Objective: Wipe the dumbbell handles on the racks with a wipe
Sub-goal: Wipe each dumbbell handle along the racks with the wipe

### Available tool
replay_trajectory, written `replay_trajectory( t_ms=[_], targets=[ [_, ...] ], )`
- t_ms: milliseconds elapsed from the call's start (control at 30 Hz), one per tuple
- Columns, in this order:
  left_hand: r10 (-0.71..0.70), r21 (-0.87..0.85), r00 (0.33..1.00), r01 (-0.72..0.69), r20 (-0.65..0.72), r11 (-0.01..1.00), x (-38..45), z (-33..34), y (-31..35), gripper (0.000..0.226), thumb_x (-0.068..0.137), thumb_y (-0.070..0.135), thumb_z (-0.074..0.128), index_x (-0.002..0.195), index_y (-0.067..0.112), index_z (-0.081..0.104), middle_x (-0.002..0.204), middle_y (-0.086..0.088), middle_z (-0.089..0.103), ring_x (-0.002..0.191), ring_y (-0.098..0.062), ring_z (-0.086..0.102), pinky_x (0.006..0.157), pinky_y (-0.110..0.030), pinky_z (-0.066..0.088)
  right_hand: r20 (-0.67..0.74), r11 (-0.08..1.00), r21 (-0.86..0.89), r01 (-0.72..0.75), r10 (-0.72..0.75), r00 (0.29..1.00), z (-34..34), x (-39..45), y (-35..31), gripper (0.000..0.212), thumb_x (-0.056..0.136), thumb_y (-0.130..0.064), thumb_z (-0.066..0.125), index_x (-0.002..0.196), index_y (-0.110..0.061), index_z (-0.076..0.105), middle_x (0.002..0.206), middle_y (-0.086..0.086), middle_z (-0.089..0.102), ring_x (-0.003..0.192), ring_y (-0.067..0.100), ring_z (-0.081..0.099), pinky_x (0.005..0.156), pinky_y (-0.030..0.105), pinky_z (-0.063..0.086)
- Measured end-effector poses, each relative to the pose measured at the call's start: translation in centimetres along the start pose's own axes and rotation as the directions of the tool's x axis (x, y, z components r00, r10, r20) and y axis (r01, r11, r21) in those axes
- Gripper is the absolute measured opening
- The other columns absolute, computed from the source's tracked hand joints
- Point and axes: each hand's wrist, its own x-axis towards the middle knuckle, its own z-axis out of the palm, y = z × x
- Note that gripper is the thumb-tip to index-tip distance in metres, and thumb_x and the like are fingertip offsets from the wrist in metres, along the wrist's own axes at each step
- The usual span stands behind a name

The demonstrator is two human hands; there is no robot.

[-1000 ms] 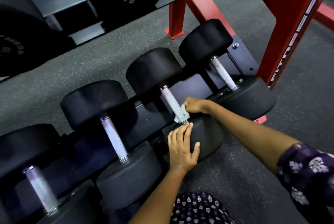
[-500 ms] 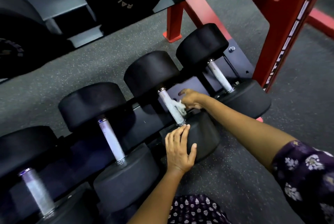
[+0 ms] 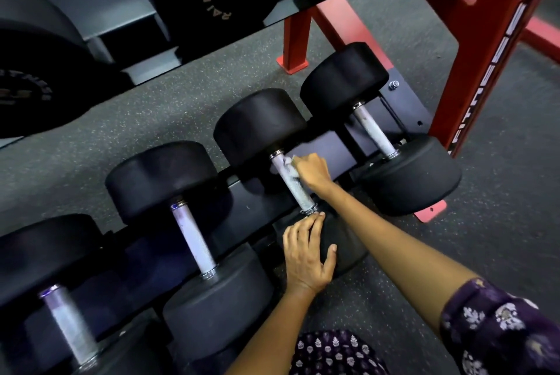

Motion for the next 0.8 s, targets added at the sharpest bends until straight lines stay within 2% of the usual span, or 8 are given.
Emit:
replay_trajectory(
  t_ms=[100, 200, 333, 433, 533, 633, 733, 800],
  targets=[
    [-0.002, 0.01, 1.0, 0.002, -0.006, 1.0, 0.1, 0.1, 0.0, 0.053, 0.099, 0.047, 0.027, 0.134, 0.012, 0.045, 0.13, -0.002, 0.049, 0.111, -0.021, 0.052, 0.093, -0.039, 0.04, -0.01, 0.996, -0.019, 0.087, -0.087, 0.996, -0.1, 0.7, -0.6, 0.045, 0.089, -0.022, 0.06, 0.051, 0.001, 0.053, 0.055, 0.018, 0.053, 0.057, 0.014, 0.048, 0.056, 0.022, 0.027],
    [-0.005, 0.012, 1.0, 0.005, -0.002, 1.0, -0.1, 0.2, 0.0, 0.052, 0.099, 0.047, 0.027, 0.134, 0.012, 0.045, 0.13, -0.002, 0.049, 0.112, -0.02, 0.05, 0.094, -0.039, 0.039, -0.021, 0.985, -0.059, 0.165, -0.166, 0.986, -0.2, 1.3, -0.4, 0.014, 0.082, -0.007, 0.064, 0.089, 0.001, 0.074, 0.091, 0.016, 0.072, 0.086, 0.015, 0.063, 0.059, 0.008, 0.033],
    [-0.004, 0.016, 1.0, 0.004, -0.002, 1.0, -0.2, 0.2, -0.1, 0.051, 0.092, 0.041, 0.04, 0.134, 0.012, 0.046, 0.131, -0.003, 0.05, 0.111, -0.022, 0.051, 0.096, -0.04, 0.039, 0.061, 0.985, -0.111, 0.135, -0.129, 0.99, -1.6, -0.3, 2.7, 0.011, 0.076, -0.002, 0.071, 0.087, 0.0, 0.075, 0.09, 0.016, 0.072, 0.053, -0.019, 0.048, 0.054, -0.001, 0.034],
    [0.004, 0.024, 1.0, -0.004, -0.004, 1.0, -0.1, 0.1, -0.2, 0.051, 0.096, 0.044, 0.034, 0.134, 0.012, 0.045, 0.132, -0.003, 0.049, 0.11, -0.023, 0.051, 0.095, -0.041, 0.039, 0.143, 0.978, -0.189, 0.084, -0.057, 0.988, -2.3, -0.7, 3.0, 0.015, 0.07, -0.003, 0.076, 0.085, -0.001, 0.075, 0.09, 0.013, 0.073, 0.061, -0.009, 0.053, 0.048, -0.001, 0.035],
    [0.001, 0.025, 1.0, -0.001, -0.003, 1.0, 0.0, 0.1, -0.1, 0.053, 0.099, 0.048, 0.027, 0.135, 0.013, 0.044, 0.132, -0.002, 0.047, 0.111, -0.022, 0.049, 0.096, -0.039, 0.037, 0.073, 0.989, -0.121, 0.087, -0.079, 0.994, -2.0, 0.7, 0.5, 0.018, 0.068, -0.004, 0.077, 0.086, -0.002, 0.074, 0.089, 0.01, 0.072, 0.042, -0.01, 0.047, 0.044, 0.001, 0.034],
    [-0.007, 0.017, 1.0, 0.007, -0.002, 1.0, 0.1, 0.2, 0.1, 0.053, 0.099, 0.048, 0.026, 0.134, 0.013, 0.044, 0.131, -0.002, 0.047, 0.111, -0.022, 0.049, 0.096, -0.039, 0.037, 0.05, 0.982, -0.145, 0.117, -0.111, 0.993, -1.6, 0.5, -0.5, 0.018, 0.068, -0.002, 0.076, 0.086, -0.001, 0.074, 0.091, 0.01, 0.072, 0.052, -0.001, 0.047, 0.046, 0.002, 0.033],
    [-0.002, 0.011, 1.0, 0.002, -0.002, 1.0, 0.0, 0.2, 0.0, 0.051, 0.096, 0.045, 0.034, 0.133, 0.012, 0.044, 0.13, -0.002, 0.047, 0.11, -0.023, 0.049, 0.095, -0.04, 0.037, 0.173, 0.933, -0.339, 0.123, -0.067, 0.983, -2.2, -1.2, 0.9, 0.02, 0.069, -0.003, 0.075, 0.089, 0.001, 0.074, 0.095, 0.014, 0.072, 0.079, 0.007, 0.059, 0.059, 0.004, 0.042],
    [0.001, 0.013, 1.0, -0.001, -0.012, 1.0, 0.0, 0.2, -0.1, 0.051, 0.091, 0.04, 0.041, 0.133, 0.011, 0.045, 0.13, -0.003, 0.047, 0.109, -0.023, 0.049, 0.095, -0.04, 0.037, 0.253, 0.863, -0.492, 0.113, 0.018, 0.967, -2.4, -1.5, 1.5, 0.027, 0.068, -0.01, 0.078, 0.092, 0.001, 0.073, 0.096, 0.012, 0.072, 0.082, 0.009, 0.057, 0.072, 0.02, 0.046]
  ],
)
